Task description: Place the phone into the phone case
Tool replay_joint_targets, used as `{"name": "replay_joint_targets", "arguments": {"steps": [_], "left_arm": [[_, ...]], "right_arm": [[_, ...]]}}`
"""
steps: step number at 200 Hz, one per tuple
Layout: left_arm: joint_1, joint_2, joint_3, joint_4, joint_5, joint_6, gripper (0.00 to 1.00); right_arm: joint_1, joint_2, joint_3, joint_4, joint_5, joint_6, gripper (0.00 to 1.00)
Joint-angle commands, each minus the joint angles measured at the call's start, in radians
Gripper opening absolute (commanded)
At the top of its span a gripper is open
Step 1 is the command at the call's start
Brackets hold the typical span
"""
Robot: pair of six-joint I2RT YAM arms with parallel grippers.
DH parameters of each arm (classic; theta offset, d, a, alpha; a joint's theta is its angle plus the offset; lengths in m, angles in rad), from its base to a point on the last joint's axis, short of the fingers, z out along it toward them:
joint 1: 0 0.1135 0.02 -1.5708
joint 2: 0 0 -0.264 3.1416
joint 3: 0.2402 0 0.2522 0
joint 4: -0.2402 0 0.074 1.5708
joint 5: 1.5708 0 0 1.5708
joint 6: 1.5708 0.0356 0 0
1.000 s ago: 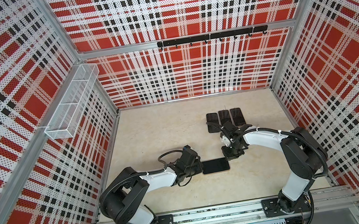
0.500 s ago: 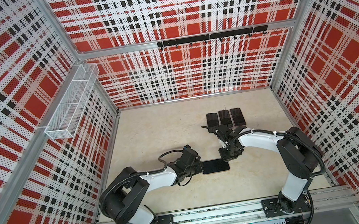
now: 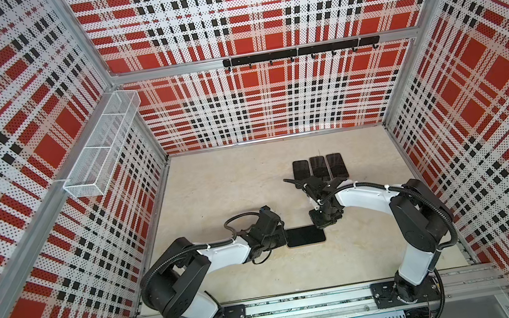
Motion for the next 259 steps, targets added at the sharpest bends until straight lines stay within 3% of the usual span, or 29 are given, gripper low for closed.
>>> {"name": "replay_joint_targets", "arguments": {"steps": [1,54,111,160,210,259], "left_arm": [[0.011,-0.044,0.021,-0.076,-0.047,0.024,0.19],[-0.001,-0.178,0.022,-0.185,-0.084,0.013,0.32],[-0.120,-0.331,-0.114,-0.181,-0.077,-0.141,0.30],[-0.226,-0.289,-0.203,-0.003,-0.061,-0.265,0.26],[-0.233,-0.197,-0.180,0.061,-0.064,-0.254,0.24],[-0.216,-0.187,-0.172,0.057,-0.079,-0.245,0.24]], "right_arm": [[-0.036,-0.094,-0.005,0.015,-0.030,-0.019,0.20],[-0.058,-0.025,0.036,0.049,-0.017,-0.073,0.17],[-0.058,0.088,0.086,0.089,-0.028,-0.123,0.12],[-0.058,0.083,0.026,0.106,-0.046,-0.124,0.10],[-0.042,-0.020,-0.098,0.118,-0.100,-0.087,0.10],[0.049,-0.126,-0.232,0.210,-0.228,0.019,0.10]]}}
